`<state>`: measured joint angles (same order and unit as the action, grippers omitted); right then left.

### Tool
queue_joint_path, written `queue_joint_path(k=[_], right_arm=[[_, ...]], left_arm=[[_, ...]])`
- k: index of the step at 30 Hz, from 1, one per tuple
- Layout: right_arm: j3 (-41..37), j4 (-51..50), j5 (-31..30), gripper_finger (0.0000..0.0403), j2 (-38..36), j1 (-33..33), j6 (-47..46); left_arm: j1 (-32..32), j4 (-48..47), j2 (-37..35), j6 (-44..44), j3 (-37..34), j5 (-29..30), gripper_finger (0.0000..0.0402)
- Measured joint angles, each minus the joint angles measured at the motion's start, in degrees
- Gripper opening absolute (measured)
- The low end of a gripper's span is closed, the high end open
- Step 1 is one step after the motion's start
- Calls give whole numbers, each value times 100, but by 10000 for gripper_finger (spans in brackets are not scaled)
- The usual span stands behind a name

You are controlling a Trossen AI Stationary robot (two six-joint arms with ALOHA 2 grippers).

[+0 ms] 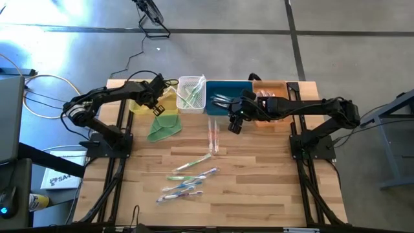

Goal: Pick & Place Toothbrushes
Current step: Put the orange toothbrush into the yellow bin, then put the green toothbrush into the white bin

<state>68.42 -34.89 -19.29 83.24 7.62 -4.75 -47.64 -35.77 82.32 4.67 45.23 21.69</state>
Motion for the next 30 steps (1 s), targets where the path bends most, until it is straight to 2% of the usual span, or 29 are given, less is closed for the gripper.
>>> queue_joint_path(k=[17, 26, 30], right_arm=[[0, 0, 188, 176, 0, 0, 0], [0, 0, 188, 176, 0, 1, 0], [0, 0, 188, 176, 0, 0, 0]], left_arm=[[0, 43, 0, 107, 0, 48, 29], [0, 128, 0, 117, 2, 90, 138], [2, 166, 0, 133, 2, 90, 166]])
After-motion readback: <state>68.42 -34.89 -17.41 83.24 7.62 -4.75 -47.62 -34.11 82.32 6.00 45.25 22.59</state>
